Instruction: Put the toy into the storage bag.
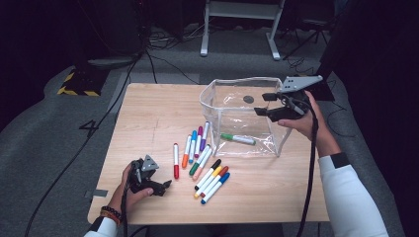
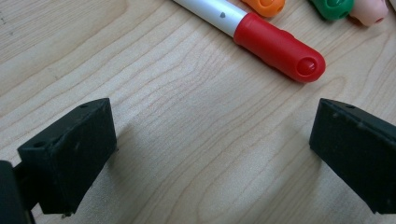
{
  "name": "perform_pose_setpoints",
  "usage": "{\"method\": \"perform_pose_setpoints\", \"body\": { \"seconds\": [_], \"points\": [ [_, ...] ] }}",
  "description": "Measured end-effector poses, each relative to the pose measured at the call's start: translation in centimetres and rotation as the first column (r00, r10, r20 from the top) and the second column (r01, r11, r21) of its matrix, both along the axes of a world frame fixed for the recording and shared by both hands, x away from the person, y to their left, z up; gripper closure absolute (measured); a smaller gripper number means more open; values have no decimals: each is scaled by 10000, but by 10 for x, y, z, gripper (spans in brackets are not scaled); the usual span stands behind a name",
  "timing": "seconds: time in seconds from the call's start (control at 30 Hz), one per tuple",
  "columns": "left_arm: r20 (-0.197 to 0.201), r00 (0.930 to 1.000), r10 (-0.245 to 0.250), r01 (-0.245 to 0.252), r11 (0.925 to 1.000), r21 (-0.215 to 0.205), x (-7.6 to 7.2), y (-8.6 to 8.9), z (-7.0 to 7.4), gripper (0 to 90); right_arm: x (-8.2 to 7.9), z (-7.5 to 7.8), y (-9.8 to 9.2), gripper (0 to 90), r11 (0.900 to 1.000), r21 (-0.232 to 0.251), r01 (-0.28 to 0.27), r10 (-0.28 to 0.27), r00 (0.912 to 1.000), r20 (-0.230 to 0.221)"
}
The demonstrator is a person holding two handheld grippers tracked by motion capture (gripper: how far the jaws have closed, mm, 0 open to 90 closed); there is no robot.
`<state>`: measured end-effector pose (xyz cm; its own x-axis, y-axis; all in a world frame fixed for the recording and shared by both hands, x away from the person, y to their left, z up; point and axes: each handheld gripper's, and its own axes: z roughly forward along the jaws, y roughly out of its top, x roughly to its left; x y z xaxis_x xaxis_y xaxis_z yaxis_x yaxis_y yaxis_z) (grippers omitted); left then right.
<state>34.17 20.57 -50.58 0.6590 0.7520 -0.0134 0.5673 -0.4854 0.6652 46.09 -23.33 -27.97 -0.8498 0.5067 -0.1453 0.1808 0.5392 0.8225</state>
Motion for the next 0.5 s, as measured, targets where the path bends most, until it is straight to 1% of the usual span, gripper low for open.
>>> {"method": "perform_pose_setpoints", "body": {
  "seconds": [0.03, 0.07, 0.27, 0.33, 0.43, 0.5],
  "points": [
    [-1, 10000, -11, 11, 10000, 3, 0, 0, 0, 9, -5, 0, -2, 390, 9999, 107, -11, 11, 10000, 49],
    [7, 10000, -3, 3, 10000, 0, 0, 0, 0, 9, -12, 0, -4, 390, 9999, 128, -34, 32, 9998, 201],
    [2, 10000, -2, 2, 10000, -1, 0, 0, 0, 9, -41, -4, -13, 390, 9984, 442, -350, 333, 9987, 392],
    [3, 10000, -2, 2, 10000, 2, 0, 0, 0, 9, -52, -9, -15, 391, 9982, 419, -421, 398, 9978, 535],
    [-6, 10000, -5, 5, 10000, 8, 0, 0, 0, 9, -65, -18, -16, 394, 9961, 520, -710, 685, 9965, 481],
    [-11, 10000, -5, 5, 10000, 9, 0, 0, 0, 10, -76, -27, -15, 395, 9944, 396, -984, 964, 9941, 491]
  ]
}}
